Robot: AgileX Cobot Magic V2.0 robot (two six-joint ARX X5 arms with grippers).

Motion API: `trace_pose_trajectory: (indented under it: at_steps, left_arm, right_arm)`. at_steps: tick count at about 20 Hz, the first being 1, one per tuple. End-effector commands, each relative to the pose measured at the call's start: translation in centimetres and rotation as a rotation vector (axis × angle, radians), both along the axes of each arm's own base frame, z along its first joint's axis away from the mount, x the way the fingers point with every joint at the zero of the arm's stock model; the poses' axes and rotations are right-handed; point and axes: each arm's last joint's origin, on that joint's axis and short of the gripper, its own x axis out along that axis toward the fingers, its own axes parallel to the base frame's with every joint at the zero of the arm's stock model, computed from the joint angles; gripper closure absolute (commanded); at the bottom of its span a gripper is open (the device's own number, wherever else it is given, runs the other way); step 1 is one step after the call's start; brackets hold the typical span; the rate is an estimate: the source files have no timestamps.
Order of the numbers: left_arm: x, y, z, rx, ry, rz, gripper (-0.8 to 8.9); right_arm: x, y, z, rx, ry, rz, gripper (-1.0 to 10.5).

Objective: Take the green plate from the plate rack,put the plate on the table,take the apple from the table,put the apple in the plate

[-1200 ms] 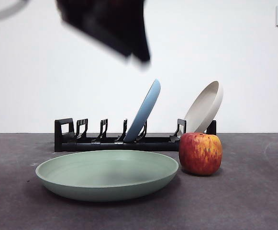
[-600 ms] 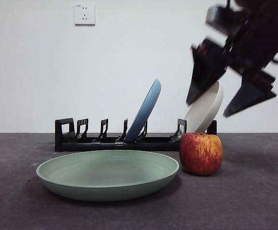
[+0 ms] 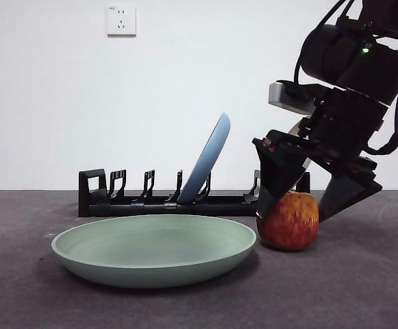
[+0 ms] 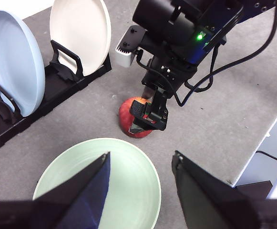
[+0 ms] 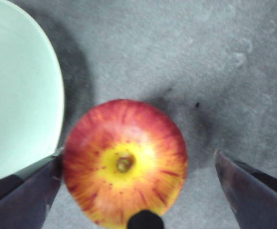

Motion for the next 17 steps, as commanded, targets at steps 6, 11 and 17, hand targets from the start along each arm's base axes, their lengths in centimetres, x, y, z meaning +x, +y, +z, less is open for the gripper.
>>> trace_pose_trajectory:
  at_steps: [6,11,17]
  left_arm:
    - [-0.04,-0.04,-0.13,-0.003,0.004,0.002,5.93]
    - [-0.04,-0.04,-0.13,-0.003,0.004,0.002,5.93]
    - [-0.04,-0.03,-0.14,-0.002,0.004,0.002,5.93]
  right_arm:
    - [0.18,0.38,-0.77,0.004,0.025,-0.019,3.9]
    - [0.25,0.41,-1.07,0.007,0.041,-0.035,5.9]
    - [0.21,0.41,-1.06,0.011,0.046,-0.032,9.6]
